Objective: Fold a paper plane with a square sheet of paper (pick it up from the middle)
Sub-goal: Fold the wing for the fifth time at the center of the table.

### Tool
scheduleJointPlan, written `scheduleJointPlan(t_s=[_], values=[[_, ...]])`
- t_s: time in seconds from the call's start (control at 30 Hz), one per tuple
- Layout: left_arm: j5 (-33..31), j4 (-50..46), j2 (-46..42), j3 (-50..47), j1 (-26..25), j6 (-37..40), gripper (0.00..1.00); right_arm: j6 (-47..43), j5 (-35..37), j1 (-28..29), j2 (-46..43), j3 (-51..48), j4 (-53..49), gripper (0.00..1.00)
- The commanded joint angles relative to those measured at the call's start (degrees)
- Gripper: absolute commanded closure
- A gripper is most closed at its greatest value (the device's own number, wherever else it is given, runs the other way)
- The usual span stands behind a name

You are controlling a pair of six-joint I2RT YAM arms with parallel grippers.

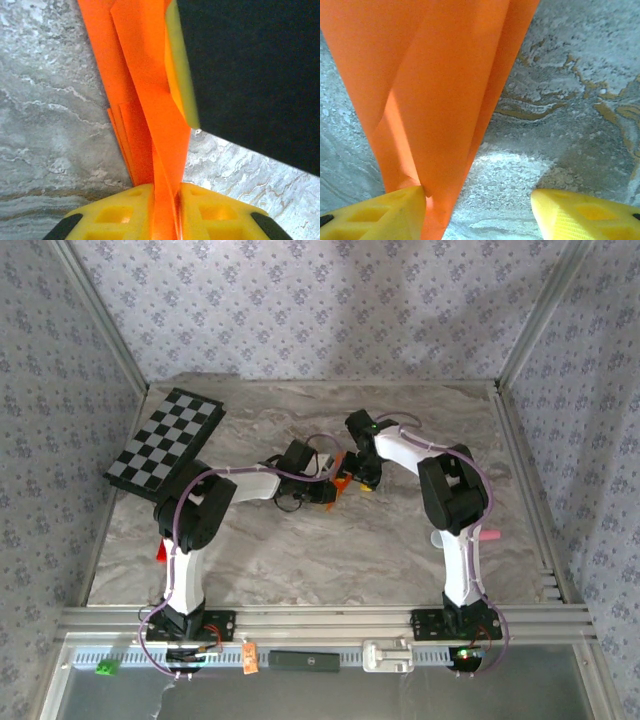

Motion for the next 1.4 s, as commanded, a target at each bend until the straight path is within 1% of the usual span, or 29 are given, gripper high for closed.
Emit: scheduleJointPlan(t_s=[0.0, 0.23, 0.37, 0.57, 0.73, 0.9, 1.0, 1.2, 1.27, 1.37], values=[[0.0, -2.7, 1.9, -1.7, 0.3, 0.0, 0.83, 0.8, -2.3, -0.3, 4.5, -3.6, 2.5, 0.37], [5.0, 1.1, 2.1, -3.2, 2.4, -4.3, 0.88, -2.1, -5.4, -1.7, 2.0, -3.5, 3.2, 0.36], [5.4, -0.4, 2.1, -2.1, 2.5, -3.6, 0.88, -4.8, -6.1, -2.5, -0.6, -4.1, 4.2, 0.36], [5.0, -4.3, 2.6, -0.6, 2.3, -1.5, 0.86, -9.6, -8.9, -4.0, -6.4, -6.6, 9.3, 0.36], [4.3, -7.0, 3.6, 0.4, 2.3, -1.1, 0.87, -10.8, -11.8, -5.3, -14.1, -13.6, 17.7, 0.38], [3.9, -9.1, 4.3, 1.6, 1.9, -0.9, 0.87, -10.7, -12.6, -6.4, -22.0, -24.8, 28.4, 0.40], [3.6, -10.3, 4.6, 2.2, 1.8, -0.7, 0.86, -9.5, -16.0, -5.6, -22.7, -27.7, 34.0, 0.45], [3.1, -11.6, 5.1, 3.2, 1.7, -0.8, 0.87, -6.9, -19.0, -2.7, -17.7, -26.7, 38.9, 0.70], [3.0, -11.7, 5.2, 3.3, 1.7, -0.8, 0.87, -6.3, -19.5, -2.1, -15.8, -26.0, 39.6, 0.74], [3.0, -11.8, 5.2, 3.4, 1.7, -0.9, 0.87, -6.0, -19.3, -1.5, -13.6, -25.1, 39.9, 0.77]])
